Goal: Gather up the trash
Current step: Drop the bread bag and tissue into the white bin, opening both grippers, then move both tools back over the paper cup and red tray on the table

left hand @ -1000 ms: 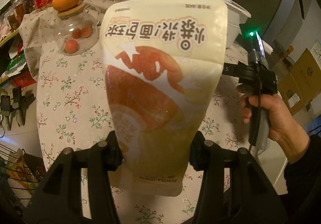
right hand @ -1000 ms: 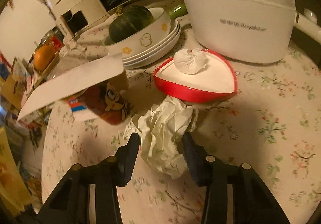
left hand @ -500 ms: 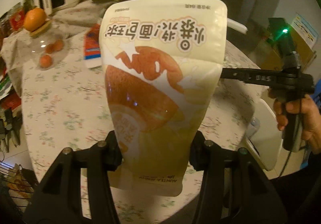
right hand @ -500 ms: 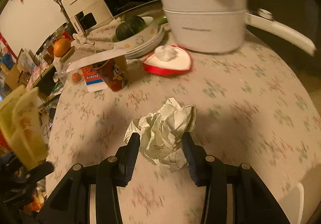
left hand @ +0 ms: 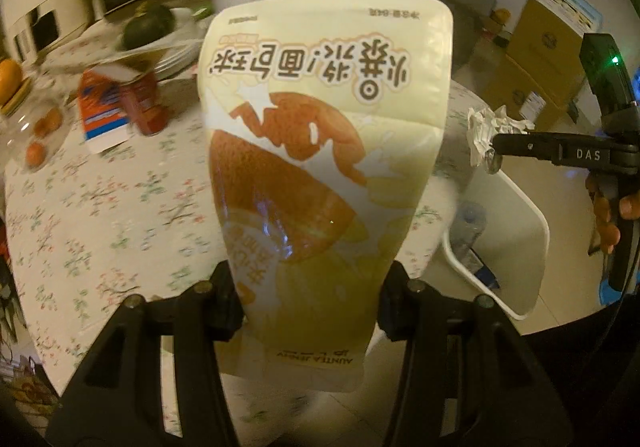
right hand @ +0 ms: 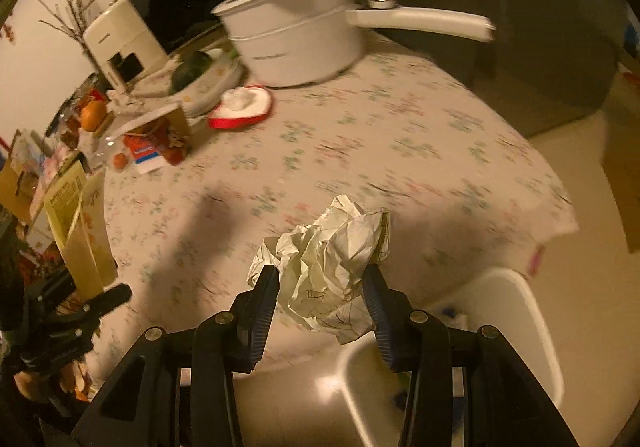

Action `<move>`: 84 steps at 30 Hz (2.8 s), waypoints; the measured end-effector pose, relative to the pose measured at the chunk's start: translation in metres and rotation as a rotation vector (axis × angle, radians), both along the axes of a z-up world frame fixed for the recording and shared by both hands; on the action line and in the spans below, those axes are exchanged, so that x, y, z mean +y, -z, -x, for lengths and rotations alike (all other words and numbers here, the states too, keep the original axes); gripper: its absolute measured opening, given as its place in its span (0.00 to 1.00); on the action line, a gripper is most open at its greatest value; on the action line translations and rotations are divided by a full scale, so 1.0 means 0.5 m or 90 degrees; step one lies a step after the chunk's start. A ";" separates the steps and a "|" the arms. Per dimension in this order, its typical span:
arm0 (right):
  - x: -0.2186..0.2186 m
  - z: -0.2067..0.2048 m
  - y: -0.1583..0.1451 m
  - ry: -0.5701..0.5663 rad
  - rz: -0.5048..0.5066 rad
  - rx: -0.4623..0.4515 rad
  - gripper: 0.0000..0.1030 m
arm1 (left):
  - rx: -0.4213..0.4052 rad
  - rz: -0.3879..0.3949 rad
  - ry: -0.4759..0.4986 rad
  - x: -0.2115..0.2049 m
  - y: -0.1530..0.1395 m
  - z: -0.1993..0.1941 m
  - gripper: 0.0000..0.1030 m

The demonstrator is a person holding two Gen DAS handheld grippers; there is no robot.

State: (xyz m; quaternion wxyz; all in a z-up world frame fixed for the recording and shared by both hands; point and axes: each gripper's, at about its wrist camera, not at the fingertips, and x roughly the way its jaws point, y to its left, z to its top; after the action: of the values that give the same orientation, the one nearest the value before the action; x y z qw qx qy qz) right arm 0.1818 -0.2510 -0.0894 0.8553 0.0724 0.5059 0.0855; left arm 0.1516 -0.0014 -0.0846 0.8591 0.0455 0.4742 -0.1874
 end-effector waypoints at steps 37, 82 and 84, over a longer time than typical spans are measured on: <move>-0.295 0.174 0.045 0.157 0.027 0.100 0.70 | 0.093 -0.033 0.282 -0.439 0.131 0.063 0.67; -0.101 0.077 -0.003 0.075 0.051 0.055 0.74 | -0.044 0.016 0.019 -0.071 0.006 -0.026 1.00; -0.071 0.065 -0.006 0.060 0.055 0.044 0.74 | -0.063 0.008 0.001 -0.031 -0.001 -0.032 0.99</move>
State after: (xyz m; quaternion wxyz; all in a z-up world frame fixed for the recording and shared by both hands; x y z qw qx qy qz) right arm 0.1493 -0.2864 -0.0865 0.8427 0.0619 0.5345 0.0210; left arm 0.1677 -0.0166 -0.0840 0.8814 0.0497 0.4301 -0.1889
